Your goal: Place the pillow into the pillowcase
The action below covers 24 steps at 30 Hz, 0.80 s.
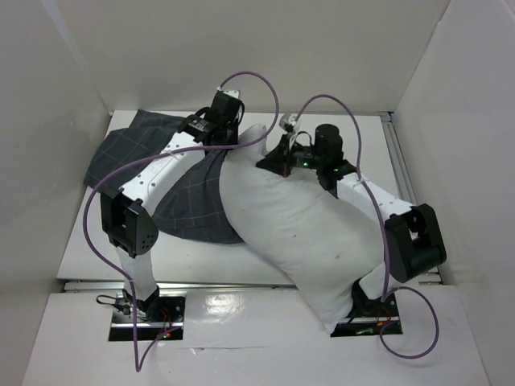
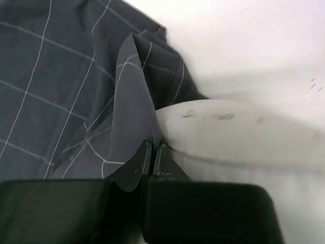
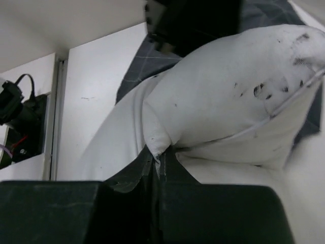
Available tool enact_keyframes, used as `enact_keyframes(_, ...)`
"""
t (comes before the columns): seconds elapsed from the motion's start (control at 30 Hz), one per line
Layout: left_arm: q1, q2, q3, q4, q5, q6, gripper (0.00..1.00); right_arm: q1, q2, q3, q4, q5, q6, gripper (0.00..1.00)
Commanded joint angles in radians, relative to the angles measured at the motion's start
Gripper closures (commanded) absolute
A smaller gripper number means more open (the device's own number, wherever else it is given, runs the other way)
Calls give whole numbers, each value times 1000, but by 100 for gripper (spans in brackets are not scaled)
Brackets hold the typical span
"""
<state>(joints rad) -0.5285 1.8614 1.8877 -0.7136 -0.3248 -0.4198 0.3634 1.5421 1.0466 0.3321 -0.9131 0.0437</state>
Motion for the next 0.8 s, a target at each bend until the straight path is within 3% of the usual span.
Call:
enact_keyframes(0.0,-16,-7,56,63,29,-8,100,120,47,-63,-73,-52,-16,100)
enact_keyframes(0.2,-67,-59,71,82,4,-8,100,242,241,-51,-71,74,-2,100)
enact_keyframes(0.37,-113,-73,177,62,-17,13,100,374,410,-7,-87,327,-59,100)
enact_keyframes(0.57,-149,-42,203,71,-43,49,100,411,368,-147,164,374,7,100)
enact_keyframes(0.6,-160,-42,203,71,-43,59,100,411,334,-178,292,375,24,100)
enact_keyframes(0.77,-179,-80,106,111,-71,70,100,401,213,-327,573,359,134,100)
